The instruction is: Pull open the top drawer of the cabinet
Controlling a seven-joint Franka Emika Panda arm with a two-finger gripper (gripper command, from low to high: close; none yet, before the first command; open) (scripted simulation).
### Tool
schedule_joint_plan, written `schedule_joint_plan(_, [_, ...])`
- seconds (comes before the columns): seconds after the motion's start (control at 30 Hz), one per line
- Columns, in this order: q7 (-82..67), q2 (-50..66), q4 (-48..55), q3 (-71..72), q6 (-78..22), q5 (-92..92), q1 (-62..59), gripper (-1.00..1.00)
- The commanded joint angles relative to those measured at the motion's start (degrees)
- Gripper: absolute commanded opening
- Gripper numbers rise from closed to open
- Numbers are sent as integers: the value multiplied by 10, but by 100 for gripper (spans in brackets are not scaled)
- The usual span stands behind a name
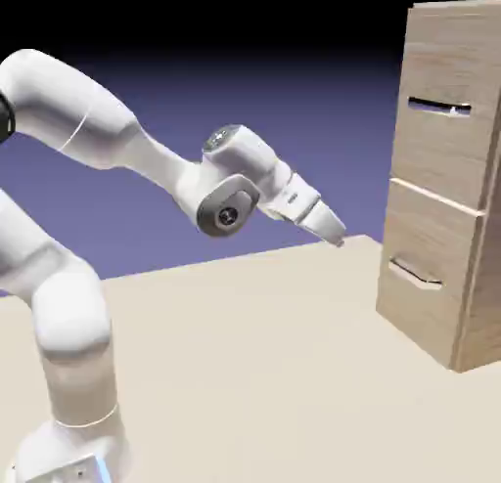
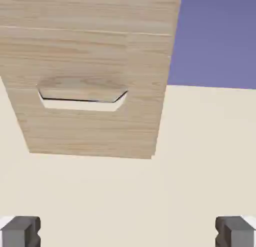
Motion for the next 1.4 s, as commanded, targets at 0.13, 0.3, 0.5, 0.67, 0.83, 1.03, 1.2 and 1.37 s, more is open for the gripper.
schedule_joint_plan(0.13, [-43,3,49,94,34,-15,-104,0])
schedule_joint_plan(0.3, [-85,6,98,188,68,-29,-208,0])
schedule_joint_plan(0.5, [-137,10,157,300,109,-47,-332,0])
schedule_joint_plan(0.67, [-179,13,206,394,143,-62,-436,0])
schedule_joint_plan(0.83, [-222,16,255,488,176,-76,-540,0])
schedule_joint_plan(1.03, [-273,19,314,601,217,-94,-665,0])
schedule_joint_plan(1.2, [-316,22,362,695,251,-109,-768,0])
schedule_joint_plan(1.37, [-358,25,411,789,285,-123,-872,0])
